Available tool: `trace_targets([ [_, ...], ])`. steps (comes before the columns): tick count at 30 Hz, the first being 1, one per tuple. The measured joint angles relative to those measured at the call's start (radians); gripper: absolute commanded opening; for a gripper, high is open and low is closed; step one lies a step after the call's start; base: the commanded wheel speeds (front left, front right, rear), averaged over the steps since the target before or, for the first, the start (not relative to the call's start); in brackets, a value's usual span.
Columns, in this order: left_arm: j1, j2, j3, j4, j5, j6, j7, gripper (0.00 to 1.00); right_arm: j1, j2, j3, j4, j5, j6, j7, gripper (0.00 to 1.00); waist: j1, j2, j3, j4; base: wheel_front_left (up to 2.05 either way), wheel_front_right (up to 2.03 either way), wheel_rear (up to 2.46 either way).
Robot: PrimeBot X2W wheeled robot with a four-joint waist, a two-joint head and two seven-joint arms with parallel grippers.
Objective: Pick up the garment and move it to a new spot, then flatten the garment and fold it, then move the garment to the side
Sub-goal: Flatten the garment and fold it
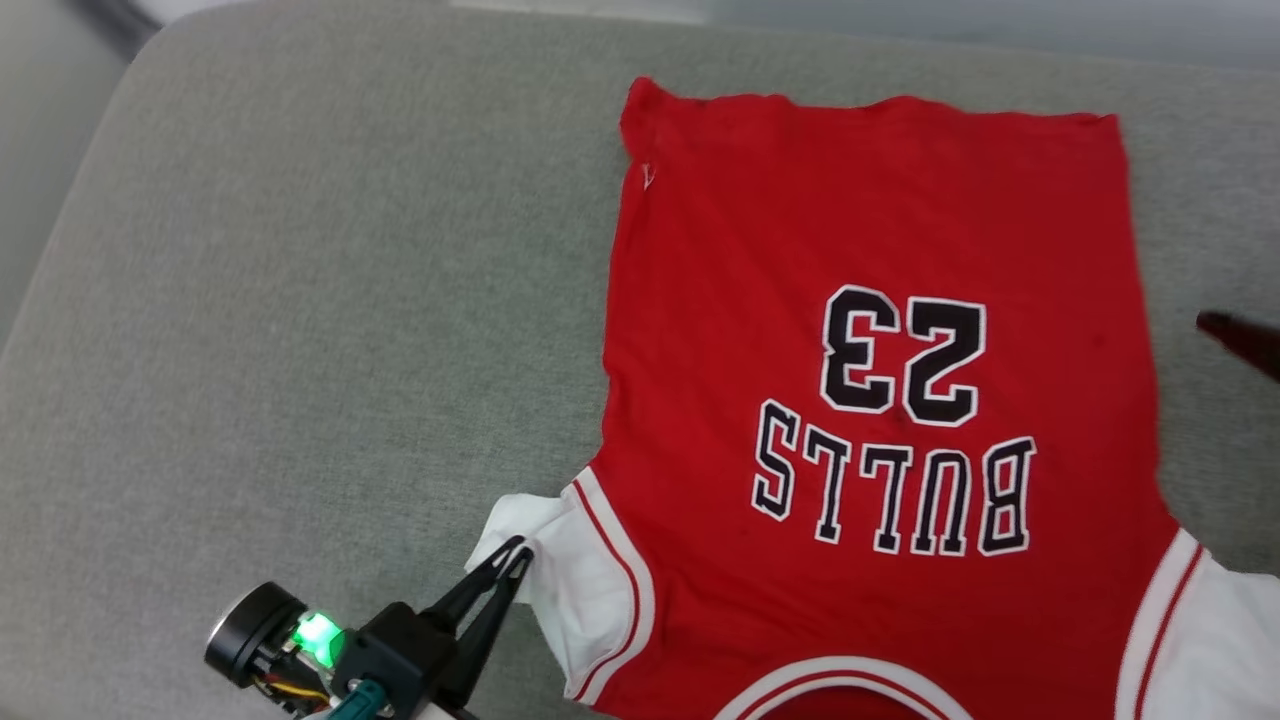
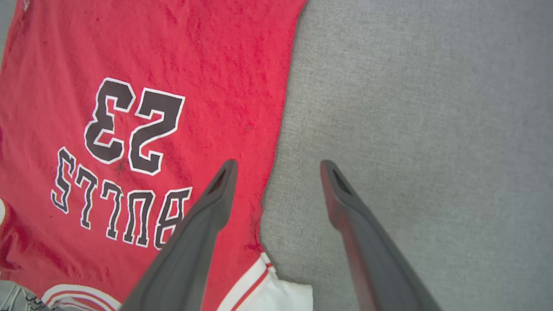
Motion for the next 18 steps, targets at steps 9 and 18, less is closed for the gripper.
trace_targets([
  [9, -0.065, -0.062, -0.055, -0.131, 0.002, -0.022, 0.025, 0.0, -0.366, -0.01, -0.043, 0.145, -0.185, 0.0, 0.171, 1.0, 0.0, 0.0, 0.169, 0.121, 0.0, 0.0, 0.0],
  [18, -0.124, -0.086, -0.072, -0.173, -0.003, -0.041, 0.033, 0.0, -0.524, -0.051, -0.035, 0.259, -0.315, 0.0, 0.205, 1.0, 0.0, 0.0, 0.294, 0.229, 0.0, 0.0, 0.0],
])
